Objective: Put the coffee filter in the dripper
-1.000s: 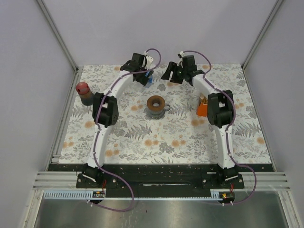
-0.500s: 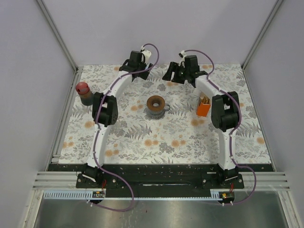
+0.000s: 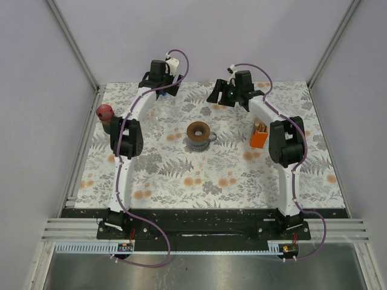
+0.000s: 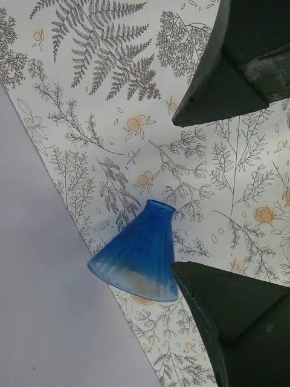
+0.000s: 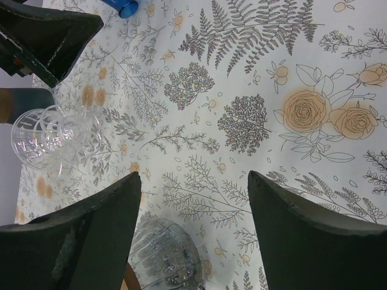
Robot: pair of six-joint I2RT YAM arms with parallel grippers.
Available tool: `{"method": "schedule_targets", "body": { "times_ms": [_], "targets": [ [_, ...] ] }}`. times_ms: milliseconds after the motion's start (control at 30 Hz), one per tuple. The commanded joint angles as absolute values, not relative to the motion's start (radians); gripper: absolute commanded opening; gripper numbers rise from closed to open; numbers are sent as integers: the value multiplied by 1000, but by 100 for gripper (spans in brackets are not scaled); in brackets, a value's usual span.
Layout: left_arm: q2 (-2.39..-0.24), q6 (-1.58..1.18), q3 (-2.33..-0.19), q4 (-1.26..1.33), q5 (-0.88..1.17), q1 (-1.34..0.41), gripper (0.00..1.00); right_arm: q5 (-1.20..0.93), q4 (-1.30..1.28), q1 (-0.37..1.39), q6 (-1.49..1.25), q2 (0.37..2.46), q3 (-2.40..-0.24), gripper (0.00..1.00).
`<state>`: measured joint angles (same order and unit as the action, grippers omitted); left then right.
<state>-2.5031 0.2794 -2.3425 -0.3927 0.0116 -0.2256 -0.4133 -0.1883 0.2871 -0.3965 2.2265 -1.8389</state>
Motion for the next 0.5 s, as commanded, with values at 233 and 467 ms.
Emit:
{"method": "schedule_targets", "body": {
  "times_ms": [233,467],
  "targets": [
    [-2464,241,-2321,-374,-129,-199,97,-434,-183,284,-373,2203,-1864,79],
    [-2474,239,-2312,-374,-221,-195,97,-445,-184,284,-376,2206,-1867,78]
  ]
}}
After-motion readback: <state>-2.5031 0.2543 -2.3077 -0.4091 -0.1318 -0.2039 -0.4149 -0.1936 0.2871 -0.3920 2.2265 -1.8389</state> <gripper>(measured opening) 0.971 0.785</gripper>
